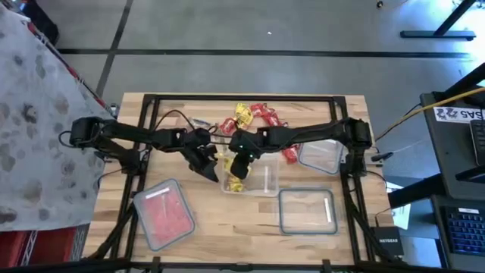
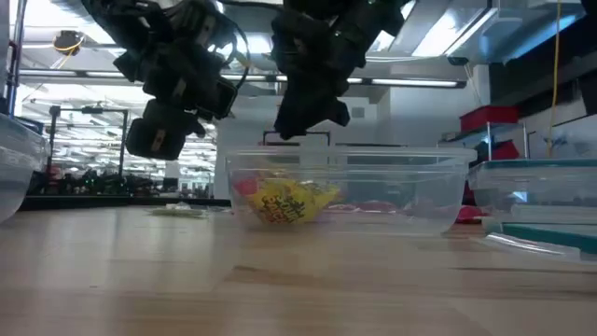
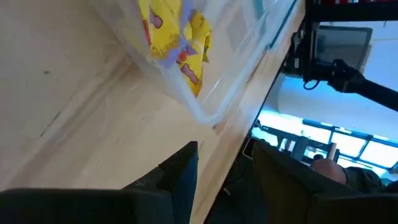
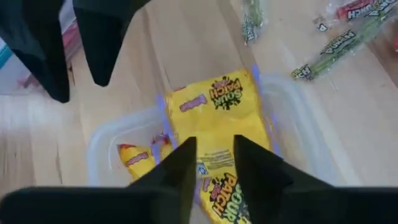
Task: Sort candy
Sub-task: Put the yellow candy into the rectangular transparent bin
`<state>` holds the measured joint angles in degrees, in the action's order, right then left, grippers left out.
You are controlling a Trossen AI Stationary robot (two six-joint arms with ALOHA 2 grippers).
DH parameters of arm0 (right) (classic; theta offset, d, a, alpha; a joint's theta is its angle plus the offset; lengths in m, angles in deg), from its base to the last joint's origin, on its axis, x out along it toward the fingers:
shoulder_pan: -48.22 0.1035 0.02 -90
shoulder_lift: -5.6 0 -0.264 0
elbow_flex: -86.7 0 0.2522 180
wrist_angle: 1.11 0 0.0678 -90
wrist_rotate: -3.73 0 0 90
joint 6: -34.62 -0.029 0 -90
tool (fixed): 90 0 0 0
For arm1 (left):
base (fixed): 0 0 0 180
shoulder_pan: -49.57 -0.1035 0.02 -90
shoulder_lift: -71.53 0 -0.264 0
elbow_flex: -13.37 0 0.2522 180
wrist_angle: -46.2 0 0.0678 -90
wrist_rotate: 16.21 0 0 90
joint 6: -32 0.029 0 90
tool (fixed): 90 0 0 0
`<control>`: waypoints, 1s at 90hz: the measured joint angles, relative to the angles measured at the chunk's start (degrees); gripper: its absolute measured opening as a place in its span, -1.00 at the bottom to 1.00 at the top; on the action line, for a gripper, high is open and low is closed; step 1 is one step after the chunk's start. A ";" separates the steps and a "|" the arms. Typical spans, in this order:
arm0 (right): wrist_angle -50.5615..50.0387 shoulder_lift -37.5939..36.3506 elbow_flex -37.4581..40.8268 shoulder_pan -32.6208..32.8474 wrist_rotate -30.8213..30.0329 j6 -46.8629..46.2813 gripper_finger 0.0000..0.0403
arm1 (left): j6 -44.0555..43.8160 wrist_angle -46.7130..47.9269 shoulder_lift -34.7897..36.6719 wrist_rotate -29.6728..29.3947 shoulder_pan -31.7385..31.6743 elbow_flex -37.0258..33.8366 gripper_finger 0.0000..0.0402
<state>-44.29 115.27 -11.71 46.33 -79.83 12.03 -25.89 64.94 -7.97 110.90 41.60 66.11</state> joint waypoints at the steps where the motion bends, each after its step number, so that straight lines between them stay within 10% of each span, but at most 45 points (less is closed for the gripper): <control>1: 0.01 0.00 0.00 0.00 0.00 0.00 -0.45 | 0.00 -0.01 0.00 -0.01 0.00 0.00 -0.32; 90: 1.51 7.06 -0.04 -3.32 7.25 12.47 -0.51 | -0.40 3.08 5.40 -1.37 -3.02 -0.02 -0.32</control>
<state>-42.78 122.33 -11.75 43.01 -72.58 24.50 -26.29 68.02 -2.58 109.53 38.59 66.09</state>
